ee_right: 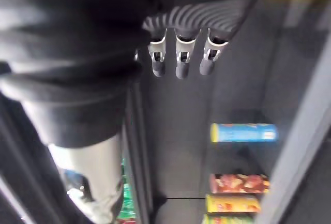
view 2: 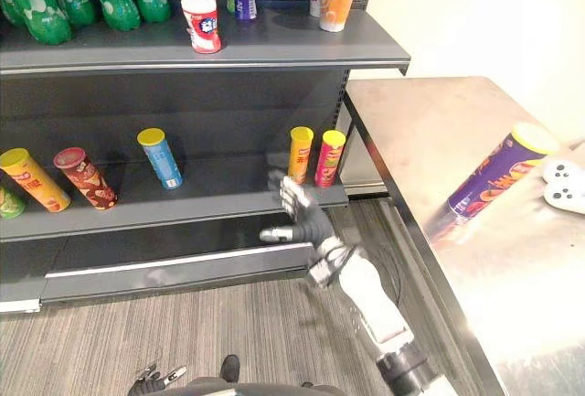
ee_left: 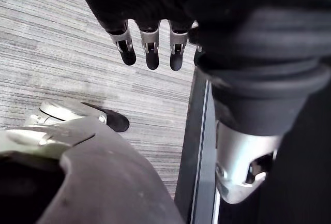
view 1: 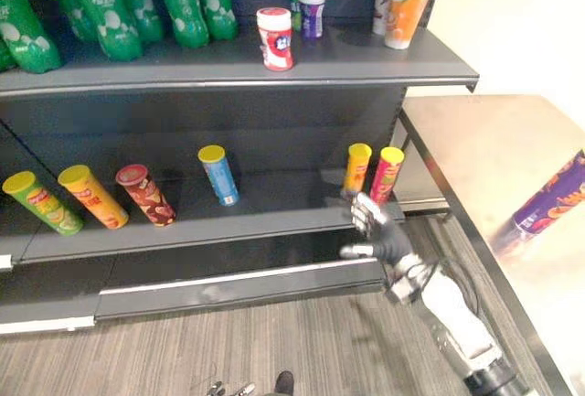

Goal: Put the gum and the chips on the shelf.

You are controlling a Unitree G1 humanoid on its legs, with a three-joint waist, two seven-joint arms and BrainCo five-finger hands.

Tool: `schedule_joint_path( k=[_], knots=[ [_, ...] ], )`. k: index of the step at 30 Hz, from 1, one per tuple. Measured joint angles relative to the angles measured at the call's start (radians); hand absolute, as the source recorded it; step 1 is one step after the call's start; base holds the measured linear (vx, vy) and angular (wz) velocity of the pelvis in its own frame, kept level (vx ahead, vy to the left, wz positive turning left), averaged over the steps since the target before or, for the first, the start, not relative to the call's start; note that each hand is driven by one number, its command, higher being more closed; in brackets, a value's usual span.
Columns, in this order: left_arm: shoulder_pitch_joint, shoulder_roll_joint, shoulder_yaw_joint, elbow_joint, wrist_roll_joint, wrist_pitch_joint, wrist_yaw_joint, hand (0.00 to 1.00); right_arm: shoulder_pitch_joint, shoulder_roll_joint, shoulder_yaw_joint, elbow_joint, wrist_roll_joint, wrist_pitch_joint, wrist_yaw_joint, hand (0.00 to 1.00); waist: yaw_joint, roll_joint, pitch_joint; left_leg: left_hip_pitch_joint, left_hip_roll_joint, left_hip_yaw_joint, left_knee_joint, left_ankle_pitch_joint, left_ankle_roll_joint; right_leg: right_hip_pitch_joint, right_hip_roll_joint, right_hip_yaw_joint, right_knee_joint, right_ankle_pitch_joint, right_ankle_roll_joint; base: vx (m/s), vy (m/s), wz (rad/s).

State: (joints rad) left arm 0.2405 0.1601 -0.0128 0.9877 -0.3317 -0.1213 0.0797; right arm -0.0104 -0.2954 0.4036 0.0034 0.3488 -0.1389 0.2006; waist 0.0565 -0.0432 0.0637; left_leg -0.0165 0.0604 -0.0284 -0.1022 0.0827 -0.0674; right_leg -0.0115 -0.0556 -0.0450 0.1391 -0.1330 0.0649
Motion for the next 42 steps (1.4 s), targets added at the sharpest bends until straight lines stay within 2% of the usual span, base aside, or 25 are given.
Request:
schedule_joint_path(
  k=[3,7,15,18,22,26,33,39,42],
  knots=[
    [0.0,0.0,-0.011,0.0,0.0,0.0,0.0,0.0,0.069,0.023,-0.003,0.134,-0.038,0.004,0.003,0.0,-0.002,0.007,-0.004,0.001,0.0,0.012,0.0,-0.008,0.006,0.0,0.0,0.006,-0.002,-0.001,0.001,0.0,0.003,-0.09],
    [0.006,0.0,-0.023,0.0,0.0,0.001,-0.008,0.0,0.118,0.057,-0.024,0.329,-0.076,0.002,-0.022,0.0,-0.024,0.017,-0.01,0.001,-0.005,0.014,0.0,-0.012,0.009,0.004,-0.005,0.007,-0.009,-0.003,0.006,0.02,0.006,-0.01],
    [0.009,-0.002,-0.029,0.003,0.0,0.0,-0.011,0.0,0.153,0.143,-0.187,0.695,-0.117,-0.002,-0.09,0.0,-0.03,0.024,-0.013,0.027,-0.013,0.02,0.0,-0.027,0.002,0.041,-0.014,0.009,-0.029,0.0,0.003,0.06,0.006,0.0],
    [0.008,-0.004,-0.025,0.01,0.001,0.0,-0.011,0.0,0.153,0.165,-0.268,0.852,-0.196,-0.004,-0.137,0.0,-0.033,0.026,-0.011,0.035,-0.015,0.019,-0.001,-0.027,0.003,0.053,-0.015,0.005,-0.037,0.0,0.003,0.04,-0.007,0.02],
    [-0.005,-0.01,-0.003,0.05,0.0,-0.001,-0.013,0.0,0.133,0.192,-0.406,1.026,-0.217,-0.019,-0.216,0.0,-0.045,0.029,-0.009,0.055,-0.015,0.017,-0.001,-0.028,0.002,0.075,-0.015,0.001,-0.048,-0.001,0.004,0.01,-0.002,0.0],
    [-0.014,-0.019,0.021,0.079,0.0,-0.002,-0.017,0.0,0.127,0.2,-0.458,1.066,-0.218,-0.029,-0.27,0.0,-0.055,0.026,-0.007,0.06,-0.016,0.017,-0.001,-0.032,0.001,0.085,-0.015,0.0,-0.051,-0.003,0.006,0.0,0.0,0.0],
    [-0.026,-0.03,0.062,0.111,0.0,-0.005,-0.027,0.0,0.132,0.217,-0.556,1.096,-0.214,0.006,-0.309,0.0,-0.057,0.015,-0.001,0.066,-0.019,0.037,-0.002,-0.043,0.005,0.084,-0.018,0.016,-0.054,-0.005,0.011,0.01,0.004,-0.07],
    [-0.03,-0.033,0.092,0.127,0.001,-0.008,-0.044,0.0,0.172,0.234,-0.618,1.113,-0.171,0.009,-0.335,0.0,-0.076,0.006,0.008,0.099,-0.021,0.121,-0.001,-0.067,0.012,0.071,-0.017,0.093,-0.038,-0.007,0.014,0.04,0.019,-0.38],
    [-0.036,-0.028,0.099,0.126,0.001,-0.005,-0.052,0.0,0.199,0.26,-0.674,1.107,-0.149,0.002,-0.347,0.0,-0.083,-0.008,0.035,0.143,-0.016,0.226,-0.001,-0.078,0.018,0.066,-0.022,0.141,-0.011,-0.007,0.029,0.05,0.042,-0.61]
  ],
)
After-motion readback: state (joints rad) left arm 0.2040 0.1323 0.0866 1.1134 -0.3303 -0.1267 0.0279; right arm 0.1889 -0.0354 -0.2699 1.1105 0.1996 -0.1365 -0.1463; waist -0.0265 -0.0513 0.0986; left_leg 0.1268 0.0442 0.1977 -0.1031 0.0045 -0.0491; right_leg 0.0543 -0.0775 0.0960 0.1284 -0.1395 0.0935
